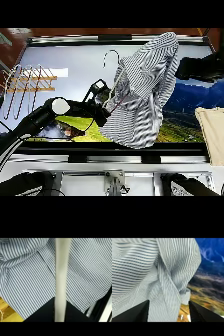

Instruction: Fold the shirts.

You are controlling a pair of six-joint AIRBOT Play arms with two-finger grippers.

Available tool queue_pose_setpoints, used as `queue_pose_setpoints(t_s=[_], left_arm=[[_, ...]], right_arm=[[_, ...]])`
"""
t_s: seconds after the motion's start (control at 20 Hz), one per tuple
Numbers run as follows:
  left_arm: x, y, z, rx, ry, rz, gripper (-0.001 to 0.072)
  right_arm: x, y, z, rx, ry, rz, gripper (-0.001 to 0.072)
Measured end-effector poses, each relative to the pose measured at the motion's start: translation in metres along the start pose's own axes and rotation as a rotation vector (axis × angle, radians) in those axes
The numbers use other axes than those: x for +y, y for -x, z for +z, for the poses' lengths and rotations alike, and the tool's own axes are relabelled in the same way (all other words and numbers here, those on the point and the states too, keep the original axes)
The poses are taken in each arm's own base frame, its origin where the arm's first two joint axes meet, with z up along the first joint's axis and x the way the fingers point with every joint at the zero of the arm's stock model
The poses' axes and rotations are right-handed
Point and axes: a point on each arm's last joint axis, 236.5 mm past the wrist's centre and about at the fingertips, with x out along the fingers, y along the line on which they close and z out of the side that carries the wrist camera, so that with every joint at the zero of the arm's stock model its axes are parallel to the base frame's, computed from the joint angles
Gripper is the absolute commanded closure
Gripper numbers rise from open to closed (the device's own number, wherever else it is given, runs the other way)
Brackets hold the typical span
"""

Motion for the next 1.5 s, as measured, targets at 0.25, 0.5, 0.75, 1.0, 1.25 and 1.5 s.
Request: queue_pose_setpoints(t_s=[0.25, 0.5, 0.75, 1.0, 1.25, 1.5], left_arm=[[0.002, 0.002, -0.002, 0.008, 0.005, -0.003, 0.0659], [0.003, 0.003, -0.003, 0.012, 0.008, -0.005, 0.0659], [0.005, 0.004, -0.007, 0.031, -0.009, 0.001, 0.0659], [-0.009, 0.005, -0.01, 0.067, -0.08, -0.033, 0.0659], [-0.025, 0.013, 0.005, 0.059, -0.155, -0.055, 0.0659], [-0.029, 0.018, -0.013, 0.148, -0.207, -0.075, 0.066]], right_arm=[[0.003, -0.063, 0.028, -0.009, -0.021, 0.068, 0.0121], [-0.006, -0.11, 0.043, -0.012, -0.061, 0.045, 0.0625], [-0.042, -0.067, 0.077, -0.162, 0.022, -0.125, 0.0626], [-0.045, 0.016, 0.129, -0.427, 0.134, -0.216, 0.0625], [-0.05, 0.028, 0.143, -0.479, 0.152, -0.263, 0.0626], [-0.077, 0.034, 0.149, -0.513, 0.033, -0.297, 0.0625]])
